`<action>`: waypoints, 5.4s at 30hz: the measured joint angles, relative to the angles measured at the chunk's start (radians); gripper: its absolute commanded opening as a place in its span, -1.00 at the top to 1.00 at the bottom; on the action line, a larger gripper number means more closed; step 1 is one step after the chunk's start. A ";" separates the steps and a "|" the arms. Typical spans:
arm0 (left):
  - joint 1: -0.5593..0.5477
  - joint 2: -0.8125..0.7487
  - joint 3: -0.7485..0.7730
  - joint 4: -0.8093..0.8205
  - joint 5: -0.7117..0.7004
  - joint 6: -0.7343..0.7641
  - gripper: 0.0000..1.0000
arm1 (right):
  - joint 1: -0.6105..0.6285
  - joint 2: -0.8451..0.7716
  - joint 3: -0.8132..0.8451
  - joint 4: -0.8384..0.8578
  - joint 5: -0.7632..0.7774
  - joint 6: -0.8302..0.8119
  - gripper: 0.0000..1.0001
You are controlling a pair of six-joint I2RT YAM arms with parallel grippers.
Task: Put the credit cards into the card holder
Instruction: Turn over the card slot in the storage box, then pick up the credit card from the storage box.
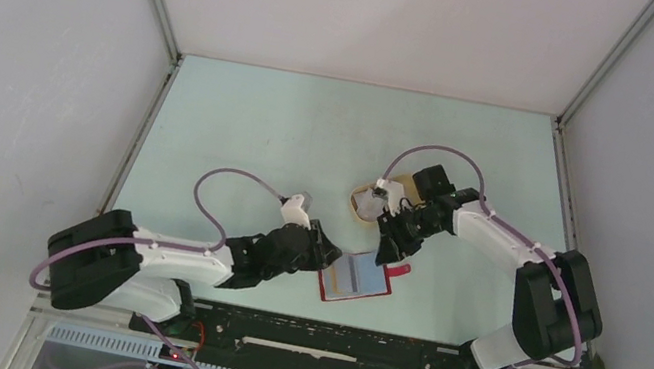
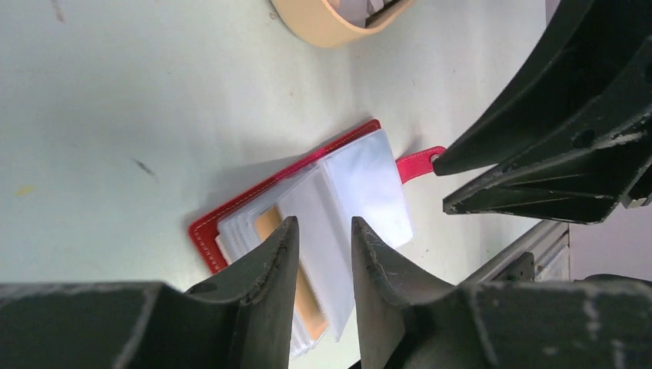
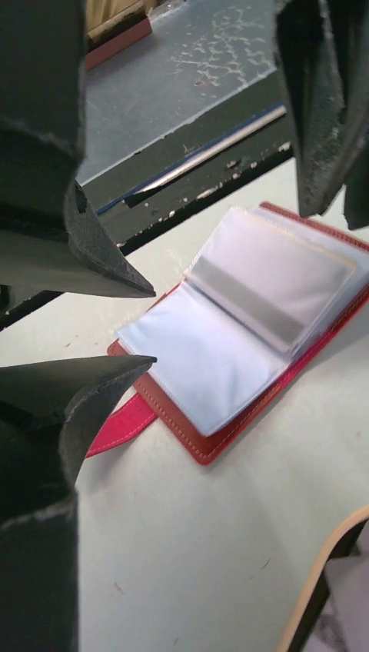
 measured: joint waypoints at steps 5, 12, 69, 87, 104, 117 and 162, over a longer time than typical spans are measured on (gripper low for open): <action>0.003 -0.154 -0.024 -0.093 -0.038 0.056 0.28 | 0.019 -0.023 0.000 -0.002 -0.073 -0.026 0.27; 0.003 -0.318 -0.108 0.016 0.014 0.166 0.50 | 0.038 0.080 0.030 -0.010 -0.187 -0.018 0.56; 0.072 -0.497 -0.117 0.059 -0.144 0.645 -0.64 | -0.274 0.353 0.468 0.048 -0.079 0.205 -0.24; 0.077 -0.491 -0.201 0.186 -0.157 0.618 -0.69 | -0.236 0.462 0.511 0.057 0.084 0.220 -0.19; 0.077 -0.498 -0.211 0.204 -0.165 0.610 -0.70 | -0.230 0.467 0.511 0.055 0.128 0.219 -0.19; 0.077 -0.498 -0.211 0.205 -0.172 0.608 -0.71 | -0.222 0.493 0.530 0.040 0.114 0.217 -0.15; 0.077 -0.498 -0.211 0.205 -0.172 0.600 -0.72 | -0.277 0.493 0.558 0.006 0.105 0.122 0.96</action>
